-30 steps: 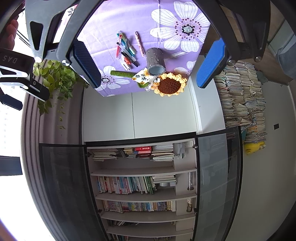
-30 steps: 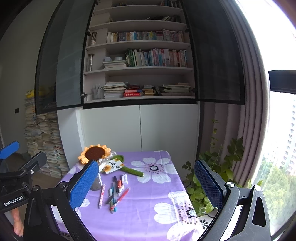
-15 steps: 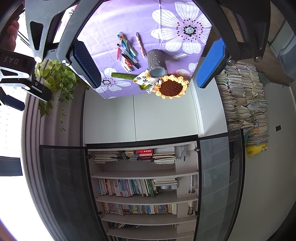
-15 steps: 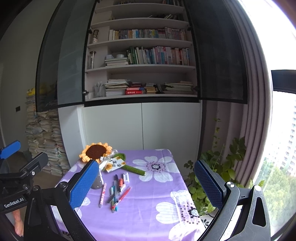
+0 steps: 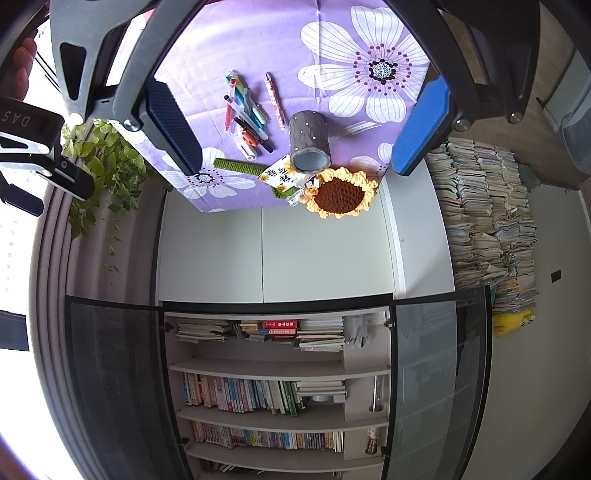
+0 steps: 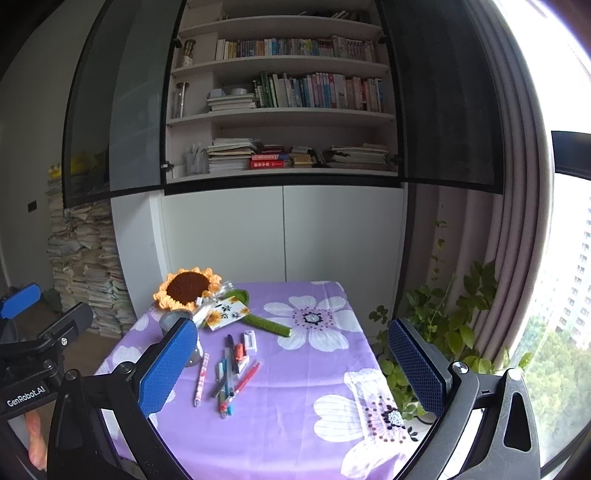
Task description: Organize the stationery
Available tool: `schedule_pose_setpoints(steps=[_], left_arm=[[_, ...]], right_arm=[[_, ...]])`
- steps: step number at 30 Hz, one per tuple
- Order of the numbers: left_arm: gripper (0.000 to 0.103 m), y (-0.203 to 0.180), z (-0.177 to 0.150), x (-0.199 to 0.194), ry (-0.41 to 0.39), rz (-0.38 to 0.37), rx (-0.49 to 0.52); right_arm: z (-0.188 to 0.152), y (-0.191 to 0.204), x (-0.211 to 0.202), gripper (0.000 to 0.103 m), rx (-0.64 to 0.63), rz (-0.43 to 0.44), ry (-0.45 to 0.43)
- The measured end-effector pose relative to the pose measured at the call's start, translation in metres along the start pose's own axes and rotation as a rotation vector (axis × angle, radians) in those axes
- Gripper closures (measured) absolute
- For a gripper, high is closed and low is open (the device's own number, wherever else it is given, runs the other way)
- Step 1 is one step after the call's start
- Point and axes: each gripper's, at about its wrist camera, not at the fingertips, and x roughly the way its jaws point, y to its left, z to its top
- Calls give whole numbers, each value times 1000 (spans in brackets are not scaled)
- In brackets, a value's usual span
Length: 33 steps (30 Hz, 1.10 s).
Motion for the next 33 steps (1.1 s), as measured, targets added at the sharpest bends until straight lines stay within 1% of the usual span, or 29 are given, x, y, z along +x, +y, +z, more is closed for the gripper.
schedule_pose_setpoints(steps=[4,11,19,24,30,33], left_arm=[[1,3,-5,15,21,18,5],[1,9,-15,44,71,22,-2],[1,24,-33,90,172,20,-34],[1,34,-48,126,244,44,-41],[1,53,-69,165,306,70,-71],[1,58,-80,182,342,61,-87]], right_arm=[[-2,4,13,0,-11,-1,29],[-6,10,41,0,-17,-17,98],[-18,17,84,0,-22,-42,196],[-31,23,113,0,-44,-49,264],[-47,29,151,0,-60,-59,345],[-58,32,173,0,-54,-50,401]])
